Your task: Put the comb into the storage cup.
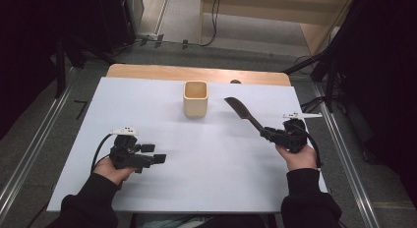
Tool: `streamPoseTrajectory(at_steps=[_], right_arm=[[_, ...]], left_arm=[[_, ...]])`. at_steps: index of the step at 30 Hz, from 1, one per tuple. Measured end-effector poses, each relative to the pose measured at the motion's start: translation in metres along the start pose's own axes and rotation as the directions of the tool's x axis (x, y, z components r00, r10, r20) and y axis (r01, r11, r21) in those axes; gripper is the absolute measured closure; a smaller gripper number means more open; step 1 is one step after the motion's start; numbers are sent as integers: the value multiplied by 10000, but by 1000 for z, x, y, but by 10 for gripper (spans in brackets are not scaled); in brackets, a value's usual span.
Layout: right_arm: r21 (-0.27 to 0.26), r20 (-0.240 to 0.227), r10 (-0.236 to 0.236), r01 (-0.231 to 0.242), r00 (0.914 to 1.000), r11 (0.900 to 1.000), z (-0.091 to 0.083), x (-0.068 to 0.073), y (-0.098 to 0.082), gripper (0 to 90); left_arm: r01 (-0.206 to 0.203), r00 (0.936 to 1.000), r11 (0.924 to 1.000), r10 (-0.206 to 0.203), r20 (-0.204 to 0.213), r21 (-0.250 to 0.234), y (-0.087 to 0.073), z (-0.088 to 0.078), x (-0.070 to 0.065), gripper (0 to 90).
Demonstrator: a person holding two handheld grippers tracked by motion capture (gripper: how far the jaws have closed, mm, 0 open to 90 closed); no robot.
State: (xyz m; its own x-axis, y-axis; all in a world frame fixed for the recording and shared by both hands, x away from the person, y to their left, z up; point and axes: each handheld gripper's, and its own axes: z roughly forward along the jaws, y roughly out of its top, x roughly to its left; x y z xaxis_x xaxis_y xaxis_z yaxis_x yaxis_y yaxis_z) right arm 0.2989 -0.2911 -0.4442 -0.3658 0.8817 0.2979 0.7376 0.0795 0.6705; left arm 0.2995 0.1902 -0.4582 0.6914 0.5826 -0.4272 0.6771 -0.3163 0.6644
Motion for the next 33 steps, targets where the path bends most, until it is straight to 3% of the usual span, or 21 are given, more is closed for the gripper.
streamPoseTrajectory(at_steps=[8, 16, 23, 29, 33], right_arm=[[-182, 169, 28, -25, 9999, 9998, 0, 15, -3, 704], [-245, 443, 22, -11, 9990, 9997, 0, 29, -6, 704], [-321, 1032, -64, 98, 9946, 9994, 0, 44, -5, 704], [-437, 1028, 571, -529, 9931, 9976, 0, 46, -7, 703], [-738, 1208, 674, -588, 9904, 9955, 0, 49, -12, 703]], left_arm=[[-488, 9988, 9988, 488, 13, 5, 16, 5, -14, 252], [-424, 9991, 9990, 424, 78, 116, 32, 13, -16, 251], [-458, 9989, 9989, 458, 83, 54, 45, 18, -19, 251], [-282, 9995, 9996, 280, 175, 84, 52, 24, -19, 252], [-236, 9996, 9997, 235, 135, 65, 58, 26, -21, 252]])
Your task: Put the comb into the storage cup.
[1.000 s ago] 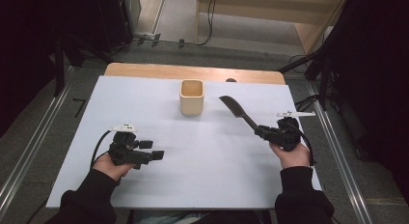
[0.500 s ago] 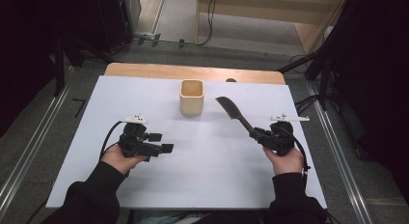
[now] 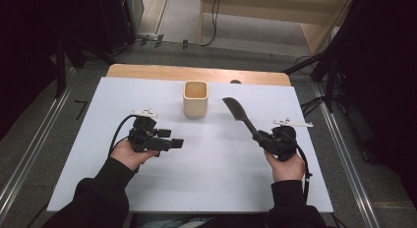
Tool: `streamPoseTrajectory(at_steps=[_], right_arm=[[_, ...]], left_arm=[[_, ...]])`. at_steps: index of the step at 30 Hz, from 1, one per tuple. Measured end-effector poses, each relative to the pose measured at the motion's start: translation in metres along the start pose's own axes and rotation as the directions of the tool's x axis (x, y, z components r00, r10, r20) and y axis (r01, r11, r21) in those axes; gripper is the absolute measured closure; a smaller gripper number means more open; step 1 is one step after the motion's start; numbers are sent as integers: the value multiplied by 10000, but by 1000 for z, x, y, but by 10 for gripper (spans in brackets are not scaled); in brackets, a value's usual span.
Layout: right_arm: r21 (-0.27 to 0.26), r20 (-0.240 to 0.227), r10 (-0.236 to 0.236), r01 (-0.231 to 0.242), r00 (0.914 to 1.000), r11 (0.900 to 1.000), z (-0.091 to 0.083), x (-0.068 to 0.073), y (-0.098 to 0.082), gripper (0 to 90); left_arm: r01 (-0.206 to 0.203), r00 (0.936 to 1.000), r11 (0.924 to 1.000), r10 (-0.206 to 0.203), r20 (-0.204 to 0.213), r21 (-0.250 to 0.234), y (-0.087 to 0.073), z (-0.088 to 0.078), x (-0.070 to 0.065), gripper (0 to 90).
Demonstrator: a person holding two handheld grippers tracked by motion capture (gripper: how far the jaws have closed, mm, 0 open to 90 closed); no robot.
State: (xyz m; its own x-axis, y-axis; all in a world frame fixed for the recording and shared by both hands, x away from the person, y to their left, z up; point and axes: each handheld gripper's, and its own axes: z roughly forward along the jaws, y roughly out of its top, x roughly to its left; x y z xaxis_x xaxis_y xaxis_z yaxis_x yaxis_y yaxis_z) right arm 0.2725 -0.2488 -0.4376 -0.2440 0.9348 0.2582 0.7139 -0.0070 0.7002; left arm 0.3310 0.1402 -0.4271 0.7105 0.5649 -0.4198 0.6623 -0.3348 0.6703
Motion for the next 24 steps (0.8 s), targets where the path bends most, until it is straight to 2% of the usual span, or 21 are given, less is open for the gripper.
streamPoseTrajectory(at_steps=[10, 20, 24], right_arm=[[-834, 155, 46, -33, 9999, 9965, -3, 8, -8, 704], [-1287, -6, 121, -120, 9999, 9916, 7, 17, -22, 703], [-1294, 112, -62, 76, 9999, 9916, 10, 22, -26, 704]], left_arm=[[-115, 9996, 9999, 116, 252, -35, 16, 16, -9, 254], [-508, 9983, 9986, 504, 294, 149, 30, 37, -16, 263], [-576, 9979, 9981, 569, 318, 204, 32, 44, -19, 263]])
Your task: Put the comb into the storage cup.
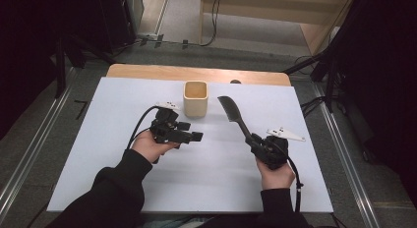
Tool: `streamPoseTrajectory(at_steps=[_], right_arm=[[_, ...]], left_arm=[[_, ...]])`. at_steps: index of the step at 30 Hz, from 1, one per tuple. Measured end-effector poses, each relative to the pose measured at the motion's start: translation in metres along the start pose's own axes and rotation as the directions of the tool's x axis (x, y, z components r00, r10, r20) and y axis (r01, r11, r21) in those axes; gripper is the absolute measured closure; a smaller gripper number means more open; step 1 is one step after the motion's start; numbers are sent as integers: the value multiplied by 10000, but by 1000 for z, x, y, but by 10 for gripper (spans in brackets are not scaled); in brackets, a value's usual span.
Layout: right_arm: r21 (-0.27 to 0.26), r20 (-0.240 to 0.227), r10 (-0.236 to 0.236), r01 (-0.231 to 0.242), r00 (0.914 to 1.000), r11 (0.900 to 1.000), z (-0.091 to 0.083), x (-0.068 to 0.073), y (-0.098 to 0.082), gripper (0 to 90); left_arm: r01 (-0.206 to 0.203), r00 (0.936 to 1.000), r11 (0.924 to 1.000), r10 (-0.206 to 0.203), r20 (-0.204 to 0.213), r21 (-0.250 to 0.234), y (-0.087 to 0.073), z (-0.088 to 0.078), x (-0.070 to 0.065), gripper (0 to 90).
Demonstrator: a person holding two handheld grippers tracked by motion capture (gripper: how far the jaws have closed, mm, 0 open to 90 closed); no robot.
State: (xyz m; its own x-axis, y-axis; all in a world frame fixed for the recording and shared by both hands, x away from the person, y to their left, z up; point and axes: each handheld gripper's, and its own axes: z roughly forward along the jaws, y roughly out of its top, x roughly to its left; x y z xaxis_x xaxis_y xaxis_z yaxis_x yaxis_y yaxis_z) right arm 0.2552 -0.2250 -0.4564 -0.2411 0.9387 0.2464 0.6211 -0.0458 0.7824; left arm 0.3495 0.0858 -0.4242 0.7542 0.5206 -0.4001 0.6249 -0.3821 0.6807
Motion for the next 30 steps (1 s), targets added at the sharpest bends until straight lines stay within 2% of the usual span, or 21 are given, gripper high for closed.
streamPoseTrajectory(at_steps=[11, 16, 24, 30], right_arm=[[-271, -178, 118, -123, 9998, 9996, 1, 6, -8, 703], [-353, -211, 148, -155, 9997, 9993, 2, 8, -10, 704], [-545, -11, 57, -58, 10000, 9985, 1, 13, -11, 704], [-705, -36, -39, 36, 10000, 9975, 1, 15, -12, 703]], left_arm=[[-57, 9999, 9999, 56, 119, 87, 9, 18, -7, 263], [34, 9998, 10000, -33, 173, -47, 11, 26, -12, 263], [-123, 9999, 9999, 124, 106, -60, 18, 36, -20, 271], [-138, 9999, 9999, 138, 82, -13, 23, 44, -24, 271]])
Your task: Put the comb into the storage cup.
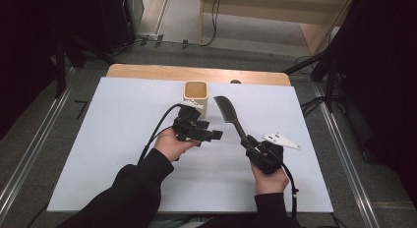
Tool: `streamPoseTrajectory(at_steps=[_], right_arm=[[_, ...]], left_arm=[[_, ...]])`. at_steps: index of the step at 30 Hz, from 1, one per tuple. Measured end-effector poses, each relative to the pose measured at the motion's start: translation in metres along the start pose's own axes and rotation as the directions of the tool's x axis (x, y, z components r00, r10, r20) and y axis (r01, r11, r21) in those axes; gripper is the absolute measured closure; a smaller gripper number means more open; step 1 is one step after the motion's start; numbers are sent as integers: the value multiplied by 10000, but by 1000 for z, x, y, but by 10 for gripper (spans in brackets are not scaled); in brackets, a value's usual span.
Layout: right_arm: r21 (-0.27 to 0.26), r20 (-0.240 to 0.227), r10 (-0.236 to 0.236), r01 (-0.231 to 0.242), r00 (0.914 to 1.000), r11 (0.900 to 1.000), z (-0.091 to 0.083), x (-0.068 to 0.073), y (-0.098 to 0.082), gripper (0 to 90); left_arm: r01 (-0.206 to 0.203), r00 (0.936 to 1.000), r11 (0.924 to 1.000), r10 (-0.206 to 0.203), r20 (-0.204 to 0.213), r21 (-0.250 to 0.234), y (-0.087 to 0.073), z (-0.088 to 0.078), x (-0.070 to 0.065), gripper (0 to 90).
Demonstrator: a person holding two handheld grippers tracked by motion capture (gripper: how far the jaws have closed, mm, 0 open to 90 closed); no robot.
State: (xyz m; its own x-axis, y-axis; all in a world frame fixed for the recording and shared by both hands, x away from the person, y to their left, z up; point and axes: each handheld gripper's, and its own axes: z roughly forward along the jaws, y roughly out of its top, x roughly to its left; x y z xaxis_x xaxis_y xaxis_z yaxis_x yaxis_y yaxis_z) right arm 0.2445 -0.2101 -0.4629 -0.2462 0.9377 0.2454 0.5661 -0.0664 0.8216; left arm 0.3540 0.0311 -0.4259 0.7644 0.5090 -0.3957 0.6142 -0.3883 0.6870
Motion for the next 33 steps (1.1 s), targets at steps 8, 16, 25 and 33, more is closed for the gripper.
streamPoseTrajectory(at_steps=[8, 16, 25, 33], right_arm=[[-63, 39, 91, -91, 10000, 9999, 2, 3, -2, 703], [-185, 99, 97, -95, 9999, 9998, 3, 5, -5, 703], [-195, 84, 103, -101, 9999, 9998, 5, 9, -6, 703], [-339, 89, 47, -44, 9999, 9994, 4, 10, -6, 703]], left_arm=[[156, 9999, 9999, -156, -3, 16, 5, 9, -3, 271], [388, 9992, 9992, -388, 42, -16, 8, 21, -6, 271], [833, 9963, 9965, -835, 191, 119, 10, 35, -5, 271], [1063, 9940, 9943, -1064, 252, 55, 12, 42, -6, 271]])
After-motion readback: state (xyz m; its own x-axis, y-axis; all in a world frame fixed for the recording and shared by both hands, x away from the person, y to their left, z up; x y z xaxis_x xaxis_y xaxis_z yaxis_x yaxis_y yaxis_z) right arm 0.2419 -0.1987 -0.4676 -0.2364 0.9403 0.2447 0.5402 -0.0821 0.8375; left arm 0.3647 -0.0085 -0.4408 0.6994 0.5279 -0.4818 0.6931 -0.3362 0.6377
